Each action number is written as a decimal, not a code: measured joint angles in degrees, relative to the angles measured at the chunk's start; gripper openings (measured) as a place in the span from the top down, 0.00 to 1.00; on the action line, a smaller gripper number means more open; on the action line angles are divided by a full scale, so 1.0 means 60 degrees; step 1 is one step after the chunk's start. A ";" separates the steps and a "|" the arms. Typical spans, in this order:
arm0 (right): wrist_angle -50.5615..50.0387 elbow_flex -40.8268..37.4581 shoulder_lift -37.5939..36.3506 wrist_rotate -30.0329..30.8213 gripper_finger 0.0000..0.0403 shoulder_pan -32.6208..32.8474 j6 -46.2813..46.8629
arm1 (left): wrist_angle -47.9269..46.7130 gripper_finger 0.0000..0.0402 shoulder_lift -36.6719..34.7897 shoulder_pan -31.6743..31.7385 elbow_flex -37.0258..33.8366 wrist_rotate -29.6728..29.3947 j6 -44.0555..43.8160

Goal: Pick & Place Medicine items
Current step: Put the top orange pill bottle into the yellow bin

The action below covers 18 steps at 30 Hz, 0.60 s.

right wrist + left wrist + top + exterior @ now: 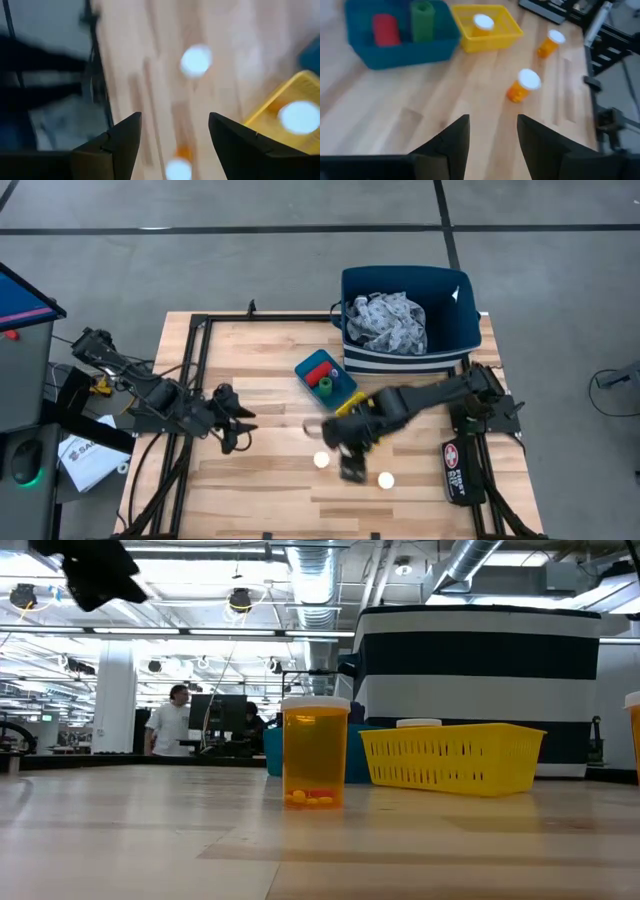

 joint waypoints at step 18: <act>0.3132 -0.1922 0.0545 0.2142 0.39 0.1245 -0.0872 | 0.2476 0.61 0.2051 -0.1260 -0.0097 -0.1301 -0.1341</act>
